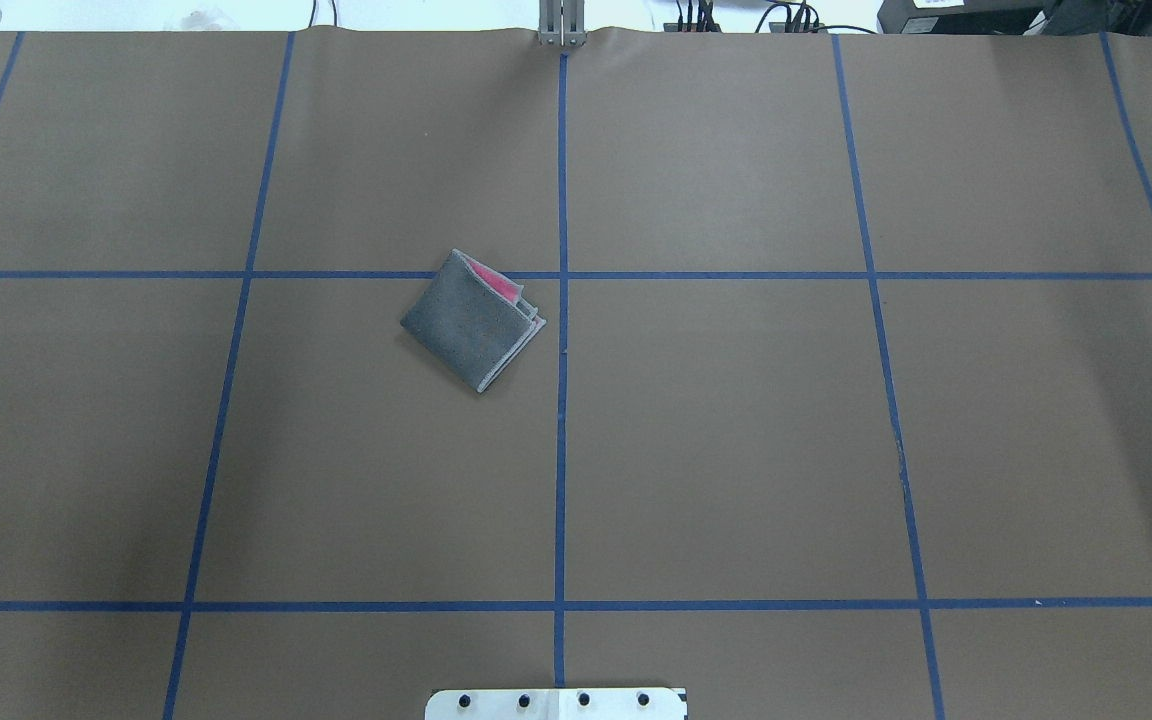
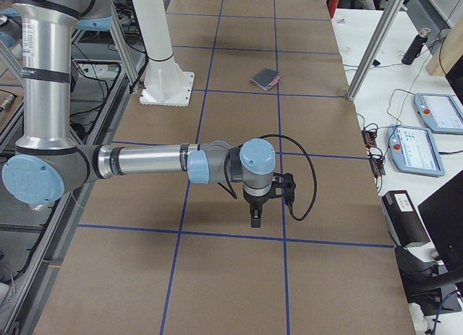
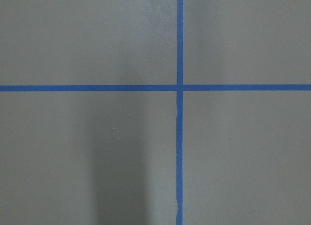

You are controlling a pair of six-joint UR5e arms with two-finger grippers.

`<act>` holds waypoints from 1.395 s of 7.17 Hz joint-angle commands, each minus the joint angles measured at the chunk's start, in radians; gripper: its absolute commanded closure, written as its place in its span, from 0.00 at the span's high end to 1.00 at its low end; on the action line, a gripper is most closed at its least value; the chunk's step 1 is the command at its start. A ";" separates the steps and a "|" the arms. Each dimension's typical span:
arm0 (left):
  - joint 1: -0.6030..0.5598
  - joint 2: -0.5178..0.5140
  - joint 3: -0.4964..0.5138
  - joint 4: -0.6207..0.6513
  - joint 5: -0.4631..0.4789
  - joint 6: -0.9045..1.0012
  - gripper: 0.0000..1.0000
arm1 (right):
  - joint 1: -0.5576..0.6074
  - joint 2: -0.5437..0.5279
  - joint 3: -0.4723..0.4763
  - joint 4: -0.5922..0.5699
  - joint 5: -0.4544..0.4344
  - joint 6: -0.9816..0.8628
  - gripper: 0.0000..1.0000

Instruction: Fold towel twice with both arms

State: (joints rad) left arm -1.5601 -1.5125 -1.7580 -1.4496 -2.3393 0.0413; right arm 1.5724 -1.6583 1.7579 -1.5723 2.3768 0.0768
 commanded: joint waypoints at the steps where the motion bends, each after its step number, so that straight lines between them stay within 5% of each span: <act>1: 0.000 -0.002 0.000 0.000 0.000 0.000 1.00 | -0.003 0.000 -0.001 0.000 0.001 0.000 1.00; 10: 0.000 -0.005 0.015 -0.002 0.011 0.009 1.00 | 0.000 0.008 -0.001 0.003 0.001 -0.003 1.00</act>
State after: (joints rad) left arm -1.5601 -1.5173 -1.7447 -1.4511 -2.3282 0.0489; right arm 1.5723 -1.6517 1.7550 -1.5695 2.3776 0.0737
